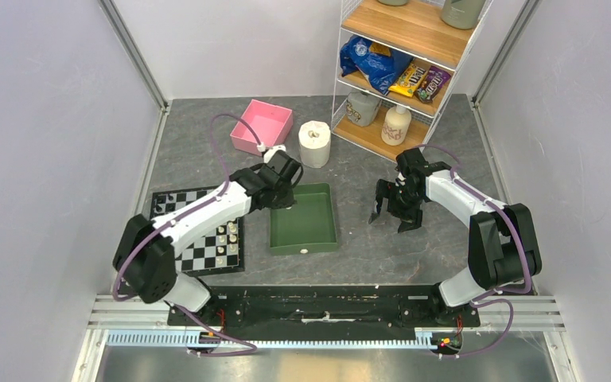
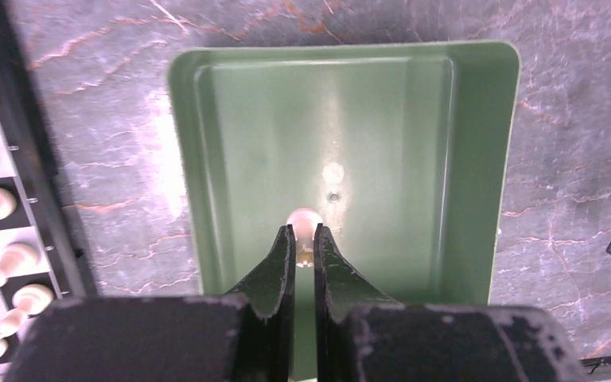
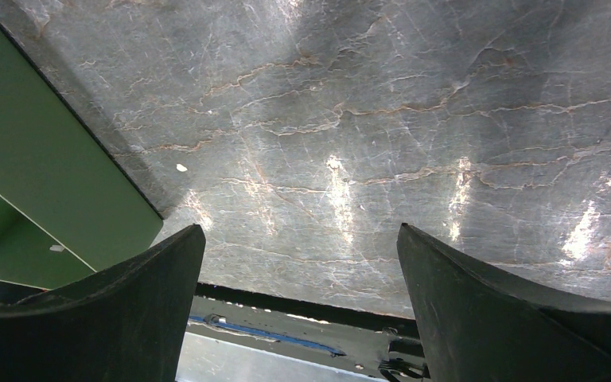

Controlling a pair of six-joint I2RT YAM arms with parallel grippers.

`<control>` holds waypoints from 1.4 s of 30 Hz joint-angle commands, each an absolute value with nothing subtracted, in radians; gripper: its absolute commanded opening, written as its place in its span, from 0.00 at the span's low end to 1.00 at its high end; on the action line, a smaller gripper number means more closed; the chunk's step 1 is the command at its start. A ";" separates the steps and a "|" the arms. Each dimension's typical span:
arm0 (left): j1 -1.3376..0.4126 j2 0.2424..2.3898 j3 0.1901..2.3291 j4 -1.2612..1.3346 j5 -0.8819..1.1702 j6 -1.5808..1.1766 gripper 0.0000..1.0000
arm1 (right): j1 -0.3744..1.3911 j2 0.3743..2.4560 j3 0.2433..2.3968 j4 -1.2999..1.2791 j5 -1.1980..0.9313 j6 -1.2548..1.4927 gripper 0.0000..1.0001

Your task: Set up the chess pieces on the board

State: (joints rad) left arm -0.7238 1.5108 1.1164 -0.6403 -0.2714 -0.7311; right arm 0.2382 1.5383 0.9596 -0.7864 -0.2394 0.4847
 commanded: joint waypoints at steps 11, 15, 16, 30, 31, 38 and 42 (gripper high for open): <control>-0.578 1.165 0.976 -0.713 -0.349 -0.760 0.02 | 0.235 1.525 0.968 -0.782 -0.254 0.480 0.99; -0.547 1.102 0.943 -0.757 -0.368 -0.784 0.02 | 0.236 1.521 0.967 -0.784 -0.254 0.480 0.99; -0.543 1.085 0.928 -0.769 -0.373 -0.793 0.02 | 0.236 1.522 0.967 -0.785 -0.254 0.479 0.99; -0.541 0.876 0.744 -0.971 -0.330 -0.994 0.02 | 0.235 1.522 0.963 -0.784 -0.255 0.483 0.99; -0.542 0.874 0.740 -0.983 -0.324 -1.000 0.02 | 0.235 1.523 0.963 -0.782 -0.255 0.483 0.99; -0.542 0.854 0.688 -1.037 -0.335 -1.067 0.02 | 0.236 1.515 0.957 -0.781 -0.256 0.490 0.99; -0.541 0.862 0.674 -1.035 -0.350 -1.083 0.02 | 0.236 1.517 0.954 -0.779 -0.257 0.486 0.99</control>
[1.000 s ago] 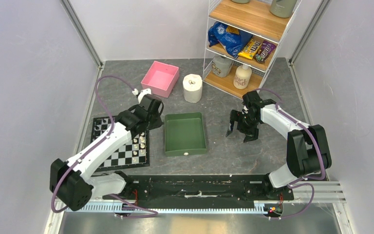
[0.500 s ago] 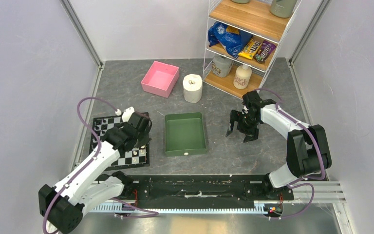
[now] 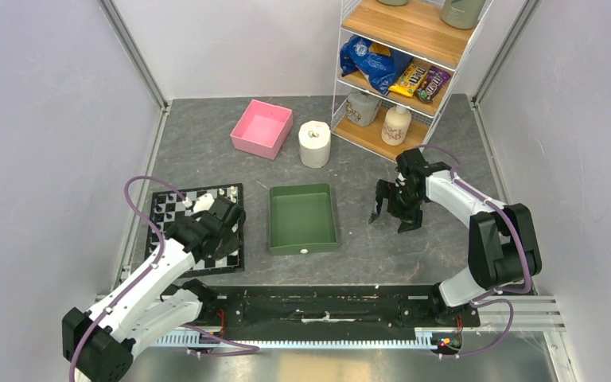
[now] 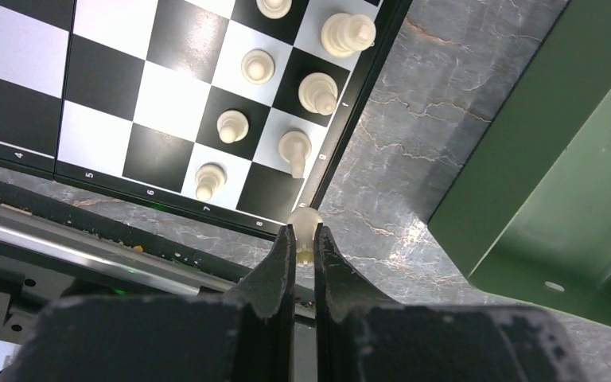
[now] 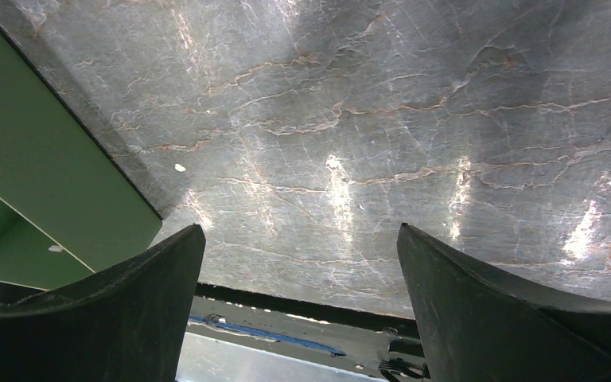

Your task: Set up the chess pieces on the board

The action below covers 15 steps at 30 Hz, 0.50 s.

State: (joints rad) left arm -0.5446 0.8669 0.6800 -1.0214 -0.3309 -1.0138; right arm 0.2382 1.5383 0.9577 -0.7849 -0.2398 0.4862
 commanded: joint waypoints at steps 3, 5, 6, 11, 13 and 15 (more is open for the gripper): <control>-0.542 0.885 0.664 -1.036 -0.356 -1.084 0.02 | 0.236 1.522 0.956 -0.778 -0.256 0.485 0.99; -0.542 0.899 0.656 -1.034 -0.363 -1.090 0.02 | 0.236 1.524 0.959 -0.779 -0.258 0.484 0.99; -0.542 0.901 0.652 -1.026 -0.361 -1.090 0.02 | 0.236 1.524 0.961 -0.779 -0.258 0.484 0.99; -0.543 0.916 0.638 -1.007 -0.368 -1.092 0.02 | 0.235 1.529 0.968 -0.779 -0.259 0.483 0.99; -0.542 0.921 0.629 -0.996 -0.376 -1.092 0.02 | 0.235 1.532 0.968 -0.779 -0.259 0.482 0.99; -0.543 0.933 0.620 -0.986 -0.377 -1.095 0.02 | 0.236 1.534 0.967 -0.779 -0.261 0.481 0.99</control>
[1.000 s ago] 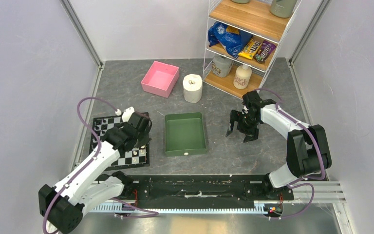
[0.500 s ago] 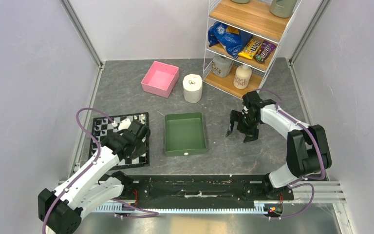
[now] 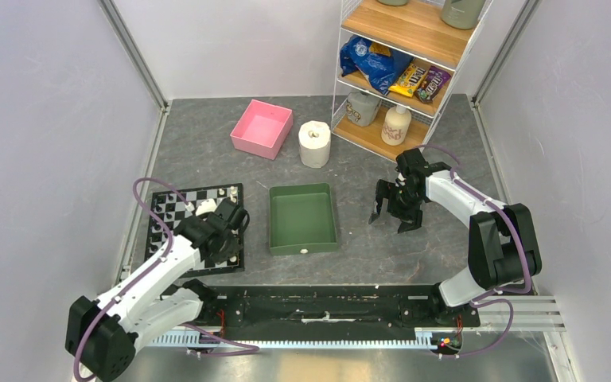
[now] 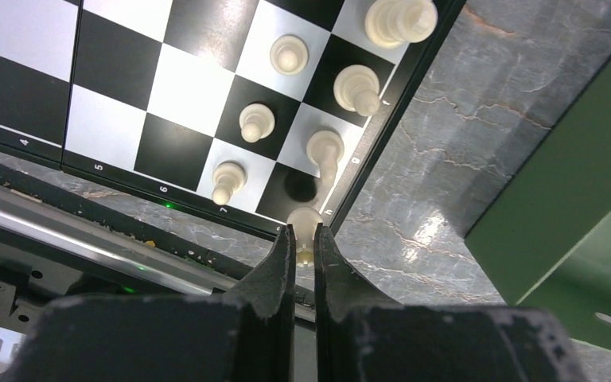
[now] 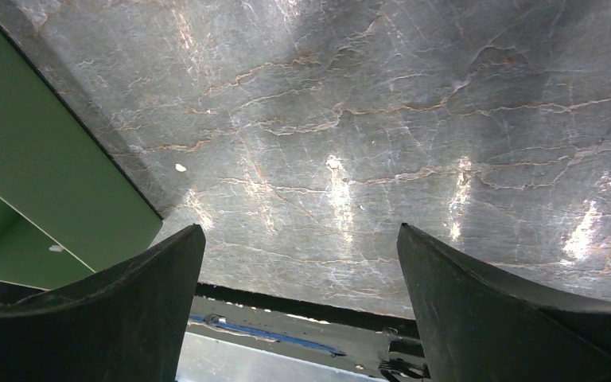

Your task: Set up the chess pieces on the board

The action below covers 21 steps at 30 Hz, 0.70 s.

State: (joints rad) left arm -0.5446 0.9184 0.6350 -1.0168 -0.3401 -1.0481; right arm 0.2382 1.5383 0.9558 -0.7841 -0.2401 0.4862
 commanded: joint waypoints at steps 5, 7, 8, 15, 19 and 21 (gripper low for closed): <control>-0.543 0.941 0.596 -0.956 -0.398 -1.100 0.02 | 0.234 1.537 0.969 -0.778 -0.261 0.481 0.99; -0.542 0.931 0.586 -0.937 -0.401 -1.104 0.02 | 0.235 1.536 0.967 -0.779 -0.259 0.480 0.99; -0.542 0.926 0.582 -0.926 -0.404 -1.104 0.02 | 0.236 1.534 0.967 -0.779 -0.258 0.479 0.99; -0.541 0.940 0.572 -0.918 -0.404 -1.095 0.02 | 0.235 1.535 0.966 -0.781 -0.258 0.479 0.99; -0.542 0.943 0.563 -0.918 -0.398 -1.102 0.02 | 0.236 1.533 0.962 -0.782 -0.255 0.478 0.99; -0.541 0.942 0.563 -0.921 -0.399 -1.104 0.02 | 0.236 1.532 0.960 -0.781 -0.255 0.480 0.99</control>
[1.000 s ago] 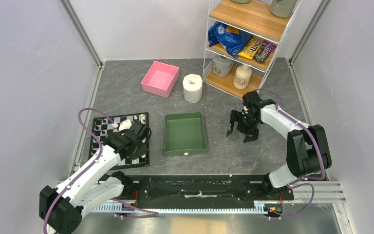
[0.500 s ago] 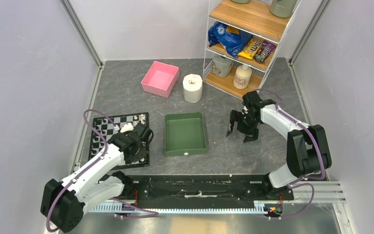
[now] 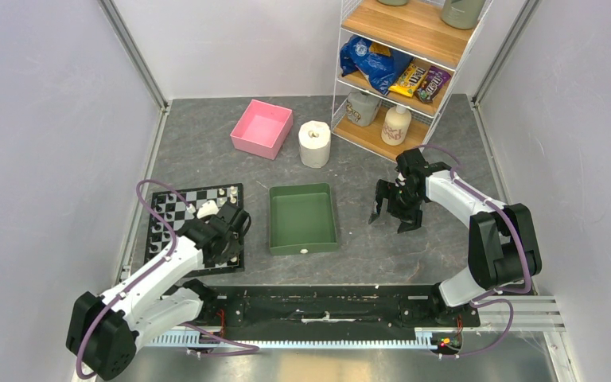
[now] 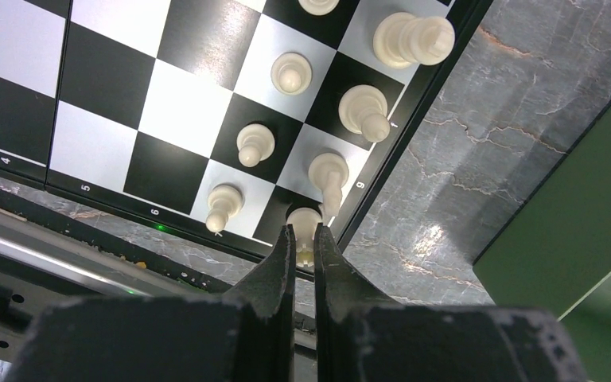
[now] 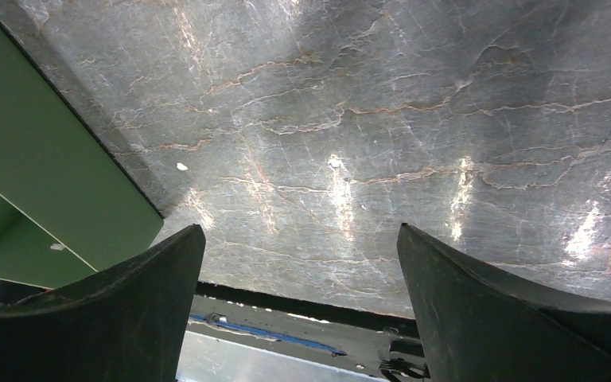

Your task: Set up the chess pieces on the board

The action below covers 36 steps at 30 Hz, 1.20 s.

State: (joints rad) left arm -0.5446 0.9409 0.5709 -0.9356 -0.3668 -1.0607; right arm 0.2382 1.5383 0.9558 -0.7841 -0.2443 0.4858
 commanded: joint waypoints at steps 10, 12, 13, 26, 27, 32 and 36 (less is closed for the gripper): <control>-0.542 0.942 0.564 -0.935 -0.407 -1.109 0.05 | 0.236 1.533 0.960 -0.782 -0.254 0.479 0.99; -0.542 0.939 0.566 -0.934 -0.402 -1.110 0.12 | 0.235 1.534 0.961 -0.780 -0.255 0.478 0.99; -0.541 0.938 0.566 -0.934 -0.401 -1.109 0.17 | 0.236 1.534 0.961 -0.781 -0.255 0.477 0.99; -0.543 0.902 0.602 -0.972 -0.387 -1.119 0.42 | 0.235 1.537 0.960 -0.781 -0.253 0.476 0.99; -0.543 0.894 0.613 -0.979 -0.385 -1.116 0.42 | 0.235 1.536 0.960 -0.780 -0.254 0.474 0.99; -0.544 0.847 0.699 -0.997 -0.376 -1.071 0.60 | 0.236 1.535 0.962 -0.781 -0.253 0.474 0.99; -0.545 0.833 0.795 -0.980 -0.378 -1.000 0.73 | 0.236 1.524 0.960 -0.780 -0.252 0.480 0.99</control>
State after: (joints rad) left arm -0.5446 0.8539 0.6842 -0.9981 -0.3637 -1.0649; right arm 0.2382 1.5383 0.9558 -0.7837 -0.2440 0.4854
